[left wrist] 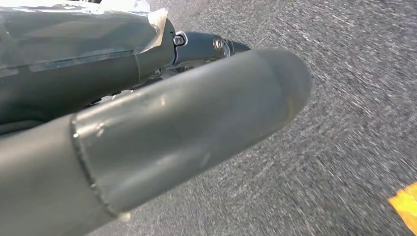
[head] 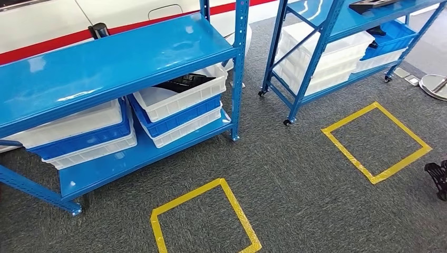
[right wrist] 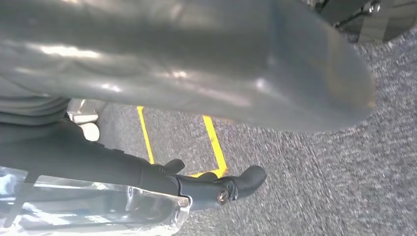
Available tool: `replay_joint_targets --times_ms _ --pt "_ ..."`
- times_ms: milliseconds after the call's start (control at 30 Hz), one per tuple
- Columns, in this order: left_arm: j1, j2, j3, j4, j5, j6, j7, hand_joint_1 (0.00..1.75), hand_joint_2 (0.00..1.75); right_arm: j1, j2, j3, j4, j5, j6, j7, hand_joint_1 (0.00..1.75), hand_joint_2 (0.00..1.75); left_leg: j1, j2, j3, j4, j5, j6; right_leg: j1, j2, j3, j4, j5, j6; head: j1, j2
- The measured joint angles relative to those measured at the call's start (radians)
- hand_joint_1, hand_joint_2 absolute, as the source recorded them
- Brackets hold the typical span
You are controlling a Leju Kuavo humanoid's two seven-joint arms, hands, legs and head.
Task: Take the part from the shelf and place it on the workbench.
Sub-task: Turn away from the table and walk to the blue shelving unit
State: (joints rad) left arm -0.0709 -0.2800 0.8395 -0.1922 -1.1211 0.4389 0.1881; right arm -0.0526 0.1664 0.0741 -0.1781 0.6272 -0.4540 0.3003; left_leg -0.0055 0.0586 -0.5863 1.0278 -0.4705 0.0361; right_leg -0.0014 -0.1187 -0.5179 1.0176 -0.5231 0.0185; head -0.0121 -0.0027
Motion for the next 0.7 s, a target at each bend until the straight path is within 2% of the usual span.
replay_joint_targets --times_ms 33,67,133,200,233,267,300,333,367,400,433,467,500,567,633,700 --pt "0.001 0.000 0.000 0.000 -0.001 0.000 0.000 0.00 0.00 -0.001 0.001 -0.001 0.000 -0.001 -0.001 0.000 0.00 0.00 0.002 -0.012 0.003 -0.007 0.005 0.004 0.000 0.010 -0.001 0.007 -0.006 0.004 0.001 0.000" --pt "0.001 0.000 0.001 0.000 -0.002 -0.001 0.000 0.00 0.00 0.000 0.001 -0.002 -0.001 -0.001 -0.002 0.000 0.00 0.00 0.006 -0.024 0.006 -0.013 0.011 0.010 -0.001 0.031 -0.009 0.030 -0.020 0.006 0.002 0.000" --pt "0.000 -0.002 0.002 0.000 -0.006 -0.001 -0.001 0.00 0.00 0.001 0.001 -0.004 -0.001 -0.004 -0.003 0.000 0.00 0.00 0.010 -0.049 0.008 -0.020 0.018 0.018 -0.007 0.087 -0.056 0.136 -0.070 0.004 0.004 0.000" --pt "0.000 -0.002 0.002 0.000 -0.008 -0.001 -0.002 0.00 0.00 0.003 0.000 -0.006 -0.001 -0.006 -0.003 0.000 0.00 0.00 0.010 -0.077 0.007 -0.020 0.020 0.021 -0.011 0.108 -0.116 0.254 -0.110 0.006 0.004 0.000" --pt "0.001 -0.002 0.002 0.000 -0.008 -0.001 -0.002 0.00 0.00 0.005 -0.001 -0.007 0.000 -0.007 -0.004 0.000 0.00 0.00 0.011 -0.092 0.007 -0.019 0.020 0.020 -0.013 0.111 -0.127 0.270 -0.108 0.014 0.004 0.000" --pt "0.002 -0.002 0.003 0.000 -0.008 -0.001 -0.002 0.00 0.00 0.006 -0.002 -0.008 0.000 -0.008 -0.004 0.000 0.00 0.00 0.012 -0.107 0.008 -0.018 0.020 0.019 -0.016 0.113 -0.121 0.249 -0.090 0.024 0.004 0.000" --pt "0.002 -0.002 0.004 0.000 -0.008 -0.002 -0.002 0.00 0.00 0.006 -0.003 -0.008 0.000 -0.008 -0.004 0.000 0.00 0.00 0.013 -0.120 0.008 -0.017 0.020 0.017 -0.021 0.119 -0.099 0.193 -0.060 0.036 0.004 0.000" --pt "0.003 -0.002 0.004 0.000 -0.008 -0.002 -0.002 0.00 0.00 0.006 -0.003 -0.008 0.000 -0.008 -0.004 0.000 0.00 0.00 0.014 -0.133 0.008 -0.014 0.019 0.013 -0.028 0.136 -0.070 0.122 -0.029 0.047 0.005 0.000" --pt "0.003 -0.002 0.004 0.000 -0.008 -0.003 -0.002 0.00 0.00 0.006 -0.003 -0.008 0.000 -0.007 -0.004 -0.001 0.00 0.00 0.013 -0.144 0.006 -0.011 0.017 0.006 -0.030 0.152 -0.047 0.063 -0.006 0.050 0.007 0.000" --pt "0.003 -0.002 0.004 0.000 -0.008 -0.003 -0.003 0.00 0.00 0.006 -0.003 -0.008 0.000 -0.007 -0.004 -0.001 0.00 0.00 0.012 -0.153 0.005 -0.008 0.015 0.000 -0.031 0.165 -0.032 0.023 0.009 0.047 0.007 0.000" --pt "0.003 -0.002 0.004 0.000 -0.007 -0.003 -0.003 0.00 0.00 0.004 -0.003 -0.008 0.000 -0.007 -0.004 -0.001 0.00 0.00 0.011 -0.159 0.002 -0.007 0.014 -0.007 -0.029 0.172 -0.025 0.006 0.015 0.040 0.007 0.000" --pt "0.004 -0.001 0.005 0.000 -0.007 -0.003 -0.003 0.00 0.00 0.003 -0.003 -0.008 0.000 -0.006 -0.004 -0.002 0.00 0.00 0.010 -0.164 0.001 -0.008 0.015 -0.013 -0.025 0.164 -0.024 0.005 0.017 0.030 0.006 0.000" --pt "0.004 -0.001 0.005 0.000 -0.006 -0.002 -0.003 0.00 0.00 0.001 -0.002 -0.008 0.000 -0.005 -0.004 -0.002 0.00 0.00 0.013 -0.168 -0.001 -0.008 0.016 -0.017 -0.027 0.156 -0.022 0.005 0.020 0.021 0.004 0.000" --pt "0.004 0.000 0.005 0.000 -0.005 -0.002 -0.003 0.00 0.00 0.001 -0.001 -0.008 0.000 -0.004 -0.005 -0.003 0.00 0.00 0.016 -0.142 -0.015 0.018 -0.001 -0.025 -0.029 0.139 -0.019 0.003 0.025 0.005 0.001 0.000" --pt "0.003 -0.001 0.005 0.000 -0.002 -0.001 -0.003 0.00 0.00 0.003 0.000 -0.008 0.000 -0.003 -0.006 -0.004 0.00 0.00 0.016 -0.095 -0.063 0.118 -0.059 -0.033 -0.027 0.118 -0.019 0.002 0.024 -0.008 -0.006 0.000" --pt "0.002 -0.001 0.005 0.000 -0.001 -0.001 -0.003 0.00 0.00 0.005 0.000 -0.009 0.000 -0.001 -0.006 -0.004 0.00 0.00 0.018 -0.074 -0.126 0.245 -0.112 -0.039 -0.022 0.093 -0.019 0.002 0.022 -0.014 -0.009 0.000"
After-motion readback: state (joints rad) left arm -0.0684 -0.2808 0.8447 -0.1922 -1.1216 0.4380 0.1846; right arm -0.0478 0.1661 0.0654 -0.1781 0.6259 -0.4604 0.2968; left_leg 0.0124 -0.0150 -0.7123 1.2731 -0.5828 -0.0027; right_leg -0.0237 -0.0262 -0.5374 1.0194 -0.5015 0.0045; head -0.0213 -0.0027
